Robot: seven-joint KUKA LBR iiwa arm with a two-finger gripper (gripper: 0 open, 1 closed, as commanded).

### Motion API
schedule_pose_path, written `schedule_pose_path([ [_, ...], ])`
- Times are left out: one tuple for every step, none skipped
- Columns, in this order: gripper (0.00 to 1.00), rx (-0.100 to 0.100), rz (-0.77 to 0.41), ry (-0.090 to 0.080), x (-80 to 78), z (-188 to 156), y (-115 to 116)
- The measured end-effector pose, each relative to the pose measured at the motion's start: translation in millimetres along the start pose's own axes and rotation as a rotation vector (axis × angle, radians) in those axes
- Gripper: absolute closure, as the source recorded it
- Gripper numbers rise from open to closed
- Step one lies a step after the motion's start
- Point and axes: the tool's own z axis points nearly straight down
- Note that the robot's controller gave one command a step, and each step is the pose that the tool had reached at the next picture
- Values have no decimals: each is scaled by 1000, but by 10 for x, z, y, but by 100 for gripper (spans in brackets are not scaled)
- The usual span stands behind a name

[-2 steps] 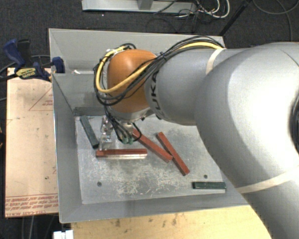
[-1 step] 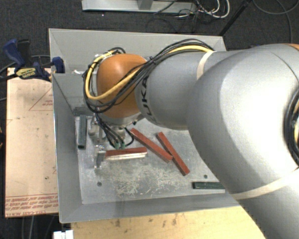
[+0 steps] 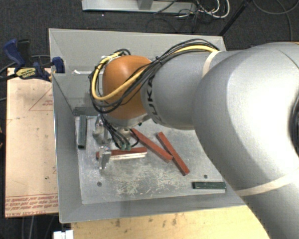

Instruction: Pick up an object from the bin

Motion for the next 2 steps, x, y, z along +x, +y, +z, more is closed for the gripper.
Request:
schedule_pose_path([
  [100, -6, -168, -21, 233, 29, -316],
  [100, -6, -168, -21, 233, 29, -316],
])
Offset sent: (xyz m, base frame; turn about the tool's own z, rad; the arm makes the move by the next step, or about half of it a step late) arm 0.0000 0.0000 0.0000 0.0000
